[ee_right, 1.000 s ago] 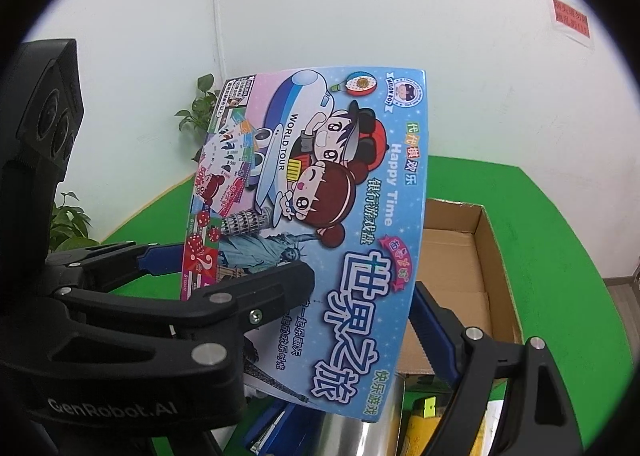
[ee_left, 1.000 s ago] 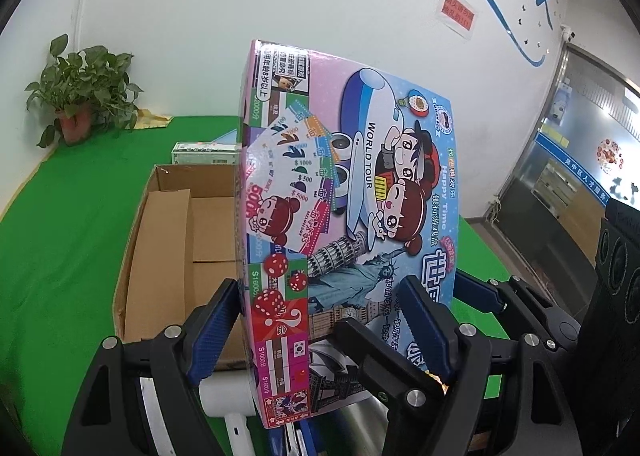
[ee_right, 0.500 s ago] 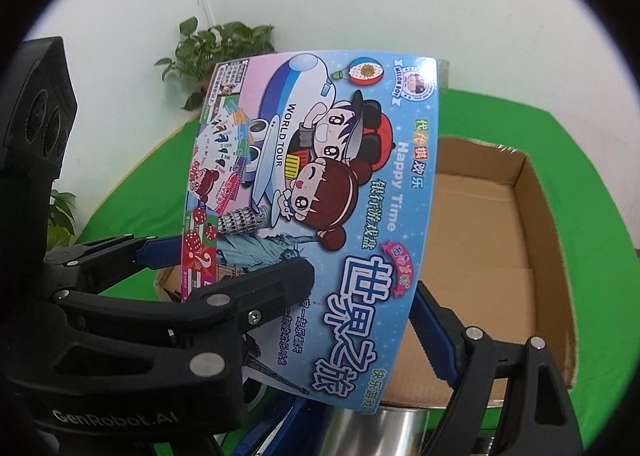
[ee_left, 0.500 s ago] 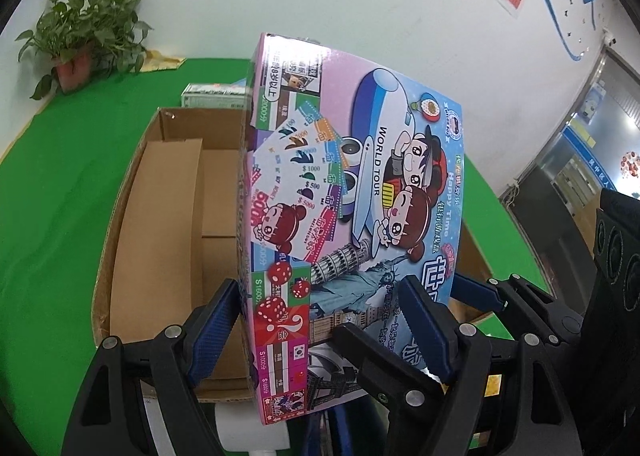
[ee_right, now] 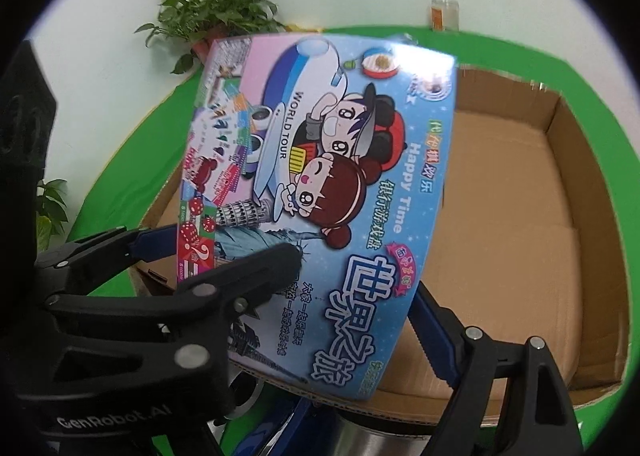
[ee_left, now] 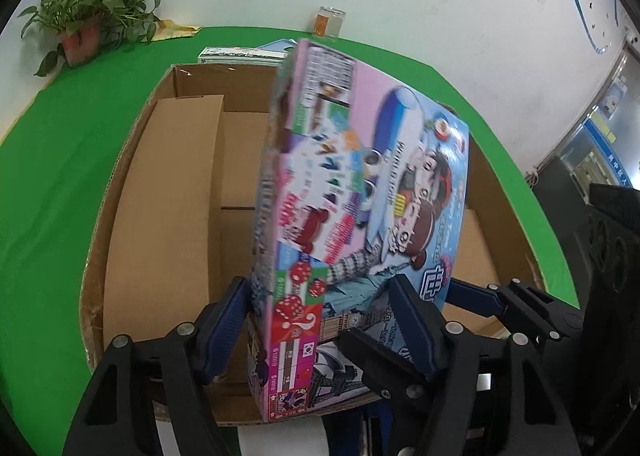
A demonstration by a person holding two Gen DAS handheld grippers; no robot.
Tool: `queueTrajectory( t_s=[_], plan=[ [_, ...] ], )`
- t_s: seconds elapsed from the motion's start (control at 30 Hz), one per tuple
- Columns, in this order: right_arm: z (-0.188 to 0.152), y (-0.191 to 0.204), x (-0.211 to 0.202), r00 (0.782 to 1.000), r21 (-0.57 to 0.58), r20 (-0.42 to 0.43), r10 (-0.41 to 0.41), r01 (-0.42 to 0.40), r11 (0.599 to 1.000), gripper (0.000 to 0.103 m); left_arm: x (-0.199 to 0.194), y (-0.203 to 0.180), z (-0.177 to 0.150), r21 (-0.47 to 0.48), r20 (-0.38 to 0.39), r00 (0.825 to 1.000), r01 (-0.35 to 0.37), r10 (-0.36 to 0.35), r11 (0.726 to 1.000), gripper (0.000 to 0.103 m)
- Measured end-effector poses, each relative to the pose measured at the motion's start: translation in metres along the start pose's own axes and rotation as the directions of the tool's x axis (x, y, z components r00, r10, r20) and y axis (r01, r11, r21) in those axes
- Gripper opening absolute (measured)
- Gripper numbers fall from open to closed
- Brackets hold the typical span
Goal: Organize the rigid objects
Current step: 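Carry the game box over the cardboard box with the right gripper, then lower the game box into the cardboard box and open the right gripper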
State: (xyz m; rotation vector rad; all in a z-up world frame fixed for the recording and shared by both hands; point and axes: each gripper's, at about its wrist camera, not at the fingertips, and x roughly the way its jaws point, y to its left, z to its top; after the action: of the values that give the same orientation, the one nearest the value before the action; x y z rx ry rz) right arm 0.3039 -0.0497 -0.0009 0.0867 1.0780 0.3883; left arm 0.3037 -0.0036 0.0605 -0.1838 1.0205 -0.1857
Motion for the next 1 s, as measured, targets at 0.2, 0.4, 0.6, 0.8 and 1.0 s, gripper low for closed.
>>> queueTrajectory(
  t_s=[0.2,0.4,0.6,0.8,1.0],
  plan=[
    [0.000,-0.004,0.017,0.997,0.011,-0.076,0.025,-0.025,1.000,0.082,0.007,0.012,-0.007,-0.026,-0.031,0.999,-0.013,0.012,1.000,0.058],
    [-0.004,-0.005,0.035,0.986,0.037,-0.168,0.008,-0.002,0.999,0.062,-0.010,0.015,-0.012,0.008,0.000,1.000,0.015,-0.015,1.000,0.053],
    [-0.002,-0.008,0.026,0.987,0.056,-0.160,0.033,-0.025,0.998,0.061,-0.040,0.025,-0.025,0.053,0.092,0.996,0.006,-0.010,0.999,0.053],
    [0.010,-0.035,0.022,0.988,0.077,-0.144,0.060,-0.050,0.996,0.027,-0.054,0.045,-0.047,0.028,0.104,0.994,0.028,-0.031,0.999,0.053],
    [0.015,-0.029,0.040,0.962,0.093,-0.200,0.184,-0.169,0.981,0.011,-0.039,0.057,-0.072,-0.016,0.045,0.995,0.091,-0.090,0.996,0.053]
  ],
)
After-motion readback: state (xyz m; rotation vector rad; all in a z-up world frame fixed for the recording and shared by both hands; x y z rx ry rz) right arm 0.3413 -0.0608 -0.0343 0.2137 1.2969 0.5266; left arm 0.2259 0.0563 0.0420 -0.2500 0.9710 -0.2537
